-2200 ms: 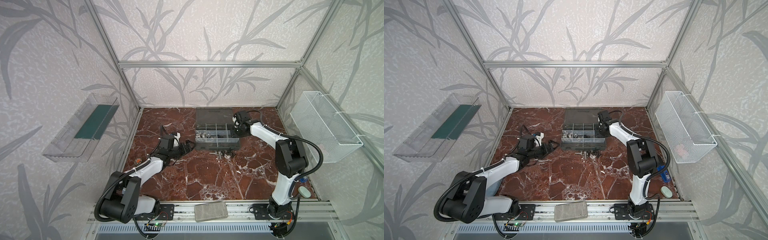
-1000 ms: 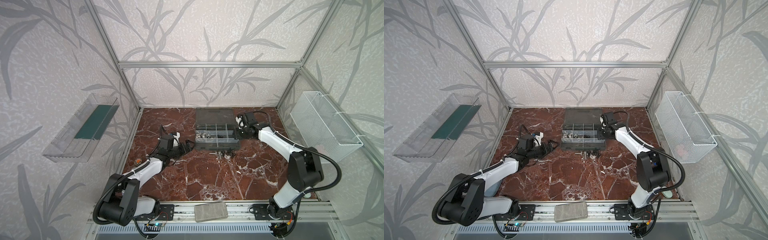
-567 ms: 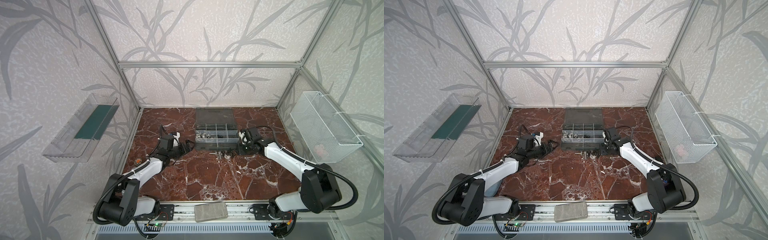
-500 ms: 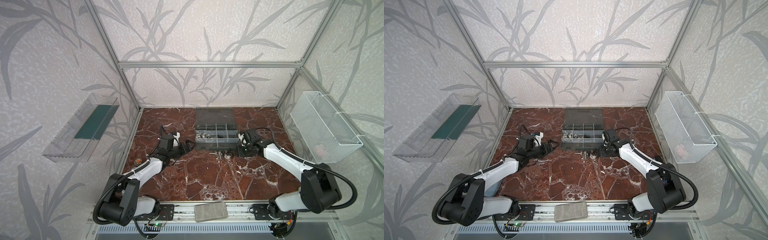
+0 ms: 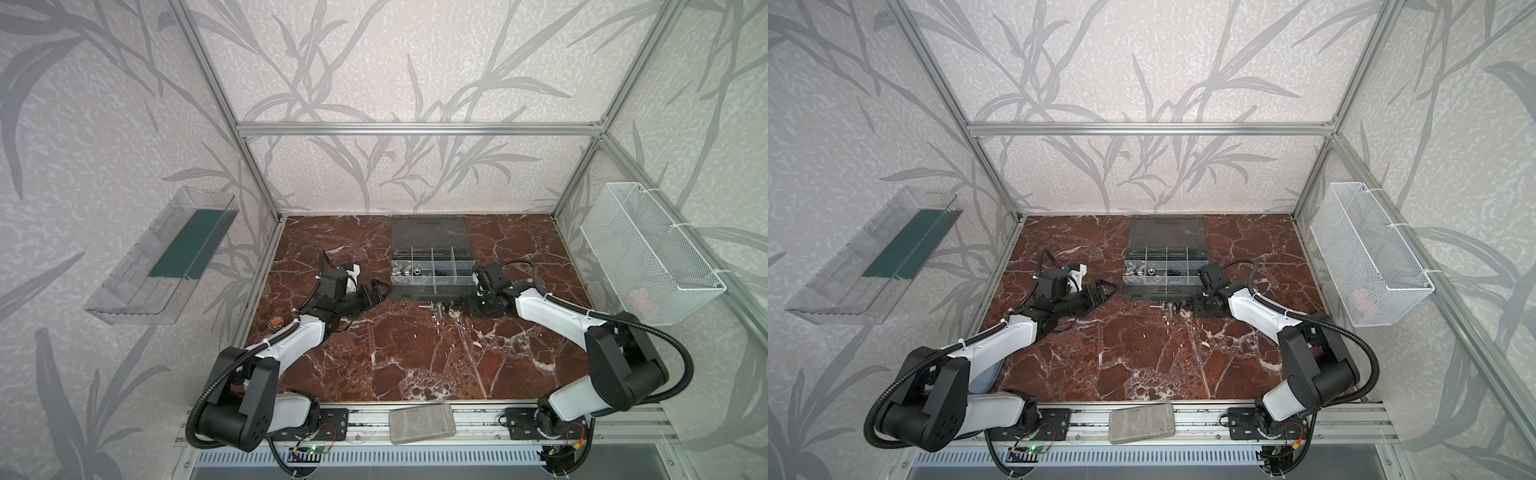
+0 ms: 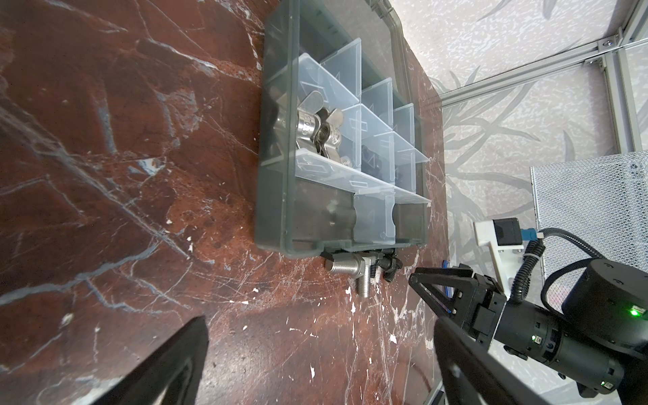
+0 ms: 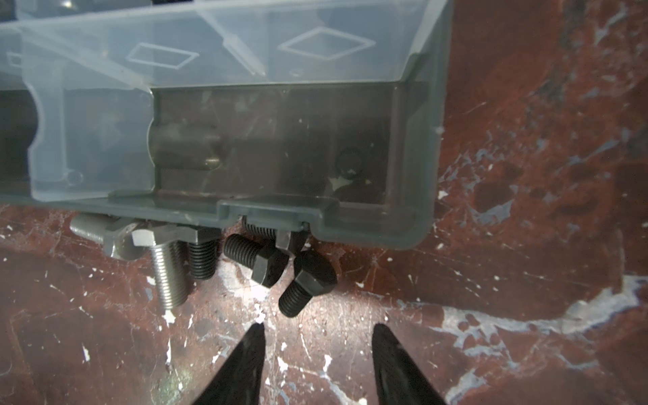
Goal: Sort the screws and nuts into containers
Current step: 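Move the right gripper down to the black bolts by the box, then close the right gripper on a black bolt head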
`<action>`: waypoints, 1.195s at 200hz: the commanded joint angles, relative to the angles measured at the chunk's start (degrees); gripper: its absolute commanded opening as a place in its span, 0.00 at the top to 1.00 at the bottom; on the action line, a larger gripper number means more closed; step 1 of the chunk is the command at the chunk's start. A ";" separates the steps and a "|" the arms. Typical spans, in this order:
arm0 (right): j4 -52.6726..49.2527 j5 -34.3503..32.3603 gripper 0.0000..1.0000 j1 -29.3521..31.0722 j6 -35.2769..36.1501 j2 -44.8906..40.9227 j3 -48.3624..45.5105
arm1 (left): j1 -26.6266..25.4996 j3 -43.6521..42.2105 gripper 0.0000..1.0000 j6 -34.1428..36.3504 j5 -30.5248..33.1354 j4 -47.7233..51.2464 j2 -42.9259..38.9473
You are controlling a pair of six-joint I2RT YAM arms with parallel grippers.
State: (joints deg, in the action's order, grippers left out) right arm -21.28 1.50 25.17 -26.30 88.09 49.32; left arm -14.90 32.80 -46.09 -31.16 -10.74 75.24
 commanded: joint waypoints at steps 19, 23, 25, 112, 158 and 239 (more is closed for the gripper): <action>3.92 -1.83 0.50 0.23 -6.10 2.22 -1.41 | -0.05 0.43 0.02 0.73 0.40 0.26 -0.14; 4.19 -1.92 0.50 0.26 -6.33 2.42 -1.49 | -0.05 0.49 0.02 0.73 0.44 0.28 -0.07; 4.28 -1.93 0.50 0.31 -6.44 2.56 -1.41 | -0.05 0.57 0.02 0.73 0.41 0.26 -0.07; 4.56 -5.02 0.51 2.00 -7.23 5.61 -1.17 | -0.05 0.34 0.02 0.91 0.57 0.13 0.61; 3.58 -7.34 0.54 4.08 -6.61 7.80 -0.54 | 0.00 0.07 0.02 0.91 0.76 0.16 0.34; 2.91 -8.02 0.80 4.96 -4.99 9.37 -0.19 | 0.04 -0.19 0.02 1.06 1.01 0.55 -0.31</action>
State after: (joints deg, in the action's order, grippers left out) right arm -16.49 -7.29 29.76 -31.79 95.31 49.23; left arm -14.90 32.80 -45.84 -31.03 -10.74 75.53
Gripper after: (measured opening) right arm 0.235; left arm 0.980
